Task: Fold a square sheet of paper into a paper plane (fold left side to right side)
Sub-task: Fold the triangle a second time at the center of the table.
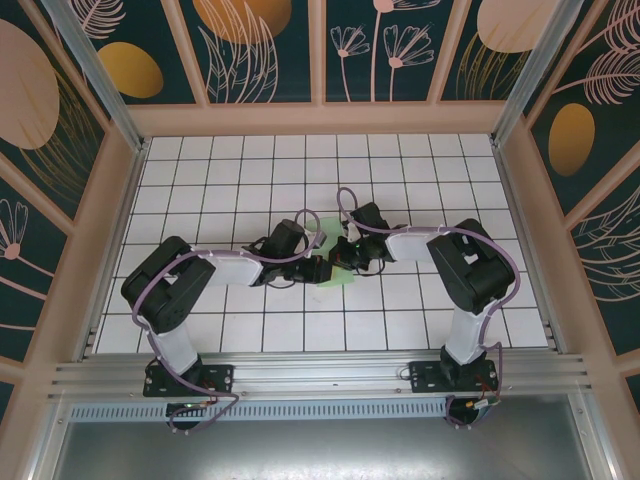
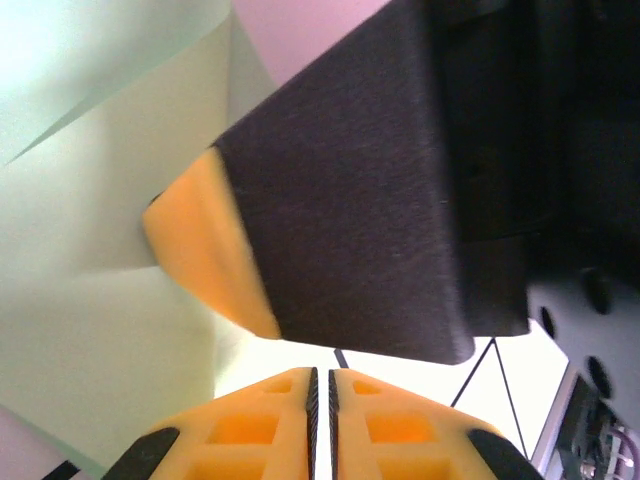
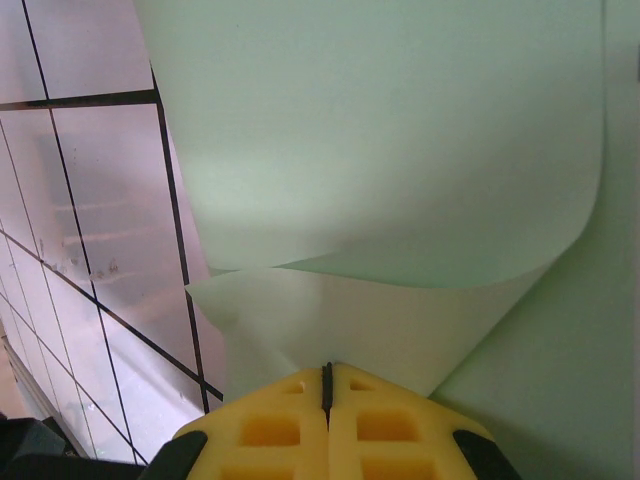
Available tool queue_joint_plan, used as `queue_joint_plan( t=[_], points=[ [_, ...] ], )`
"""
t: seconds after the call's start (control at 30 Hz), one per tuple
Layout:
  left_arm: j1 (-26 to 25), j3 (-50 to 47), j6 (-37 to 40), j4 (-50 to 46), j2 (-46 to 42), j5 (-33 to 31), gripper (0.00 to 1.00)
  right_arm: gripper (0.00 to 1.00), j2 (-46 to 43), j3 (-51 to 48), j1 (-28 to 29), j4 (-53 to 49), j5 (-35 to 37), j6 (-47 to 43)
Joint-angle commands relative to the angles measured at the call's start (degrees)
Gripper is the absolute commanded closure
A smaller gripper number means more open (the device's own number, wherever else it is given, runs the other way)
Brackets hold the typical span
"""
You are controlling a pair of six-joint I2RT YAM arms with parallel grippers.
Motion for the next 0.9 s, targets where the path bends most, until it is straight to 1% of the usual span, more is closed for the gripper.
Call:
queue_joint_plan(
  t=[0.0,0.5,0.7,0.87],
  points=[
    [-0.05,-0.62,0.30,-0.81,0.74,-1.31,0.87,1.00,1.05,-1.13,-0.15,-2.58,0.97,-0.90],
    [-0.07,-2.36,2.52,-5.68,0.81,-6.24,0.88,1.00,1.03,-1.06,-0.21,-3.27,1.33,-1.18],
    [-0.30,-2.99,3.14,-6.66,0.78,-6.04,0.89,1.00,1.08,-1.07,-0.26,-3.50,1.59,-1.19],
    [-1.60,-3.23,5.71,-11.09,0.29,-6.87,0.89,1.00,1.14,-0.94,-0.30,-3.79,1.77,-1.35]
  ],
)
